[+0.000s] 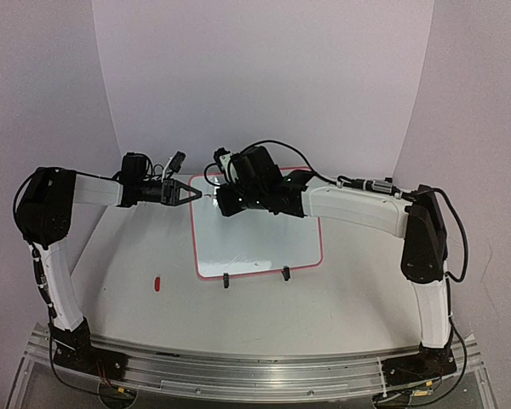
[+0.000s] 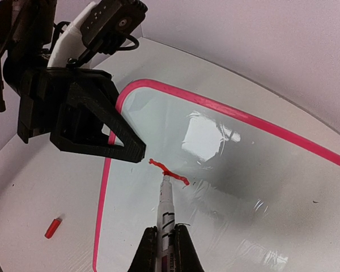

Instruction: Write a sentence on the whiteboard

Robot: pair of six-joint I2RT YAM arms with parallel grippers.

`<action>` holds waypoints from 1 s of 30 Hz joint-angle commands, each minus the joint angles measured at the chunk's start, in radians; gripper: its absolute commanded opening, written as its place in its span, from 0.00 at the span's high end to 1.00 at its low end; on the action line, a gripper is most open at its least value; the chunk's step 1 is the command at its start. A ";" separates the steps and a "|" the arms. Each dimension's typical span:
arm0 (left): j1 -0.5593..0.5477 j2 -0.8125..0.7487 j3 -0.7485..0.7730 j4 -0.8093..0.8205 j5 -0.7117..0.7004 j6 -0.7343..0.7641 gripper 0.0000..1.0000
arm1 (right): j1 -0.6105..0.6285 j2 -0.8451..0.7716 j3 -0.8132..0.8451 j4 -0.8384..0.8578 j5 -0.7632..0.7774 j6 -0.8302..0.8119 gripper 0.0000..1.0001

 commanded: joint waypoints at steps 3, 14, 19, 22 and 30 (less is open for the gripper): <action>-0.011 -0.018 -0.006 0.012 -0.048 0.076 1.00 | -0.002 -0.002 0.008 -0.038 0.021 -0.001 1.00; -0.012 -0.021 -0.008 0.014 -0.048 0.075 1.00 | -0.001 -0.004 -0.001 -0.077 0.009 0.018 1.00; -0.012 -0.022 -0.008 0.014 -0.049 0.075 1.00 | -0.001 -0.007 -0.010 -0.085 0.006 0.026 1.00; -0.012 -0.022 -0.009 0.015 -0.049 0.073 1.00 | -0.001 -0.009 -0.016 -0.091 0.002 0.031 1.00; -0.012 -0.024 -0.012 0.019 -0.049 0.072 1.00 | -0.002 -0.018 -0.040 -0.103 -0.002 0.046 1.00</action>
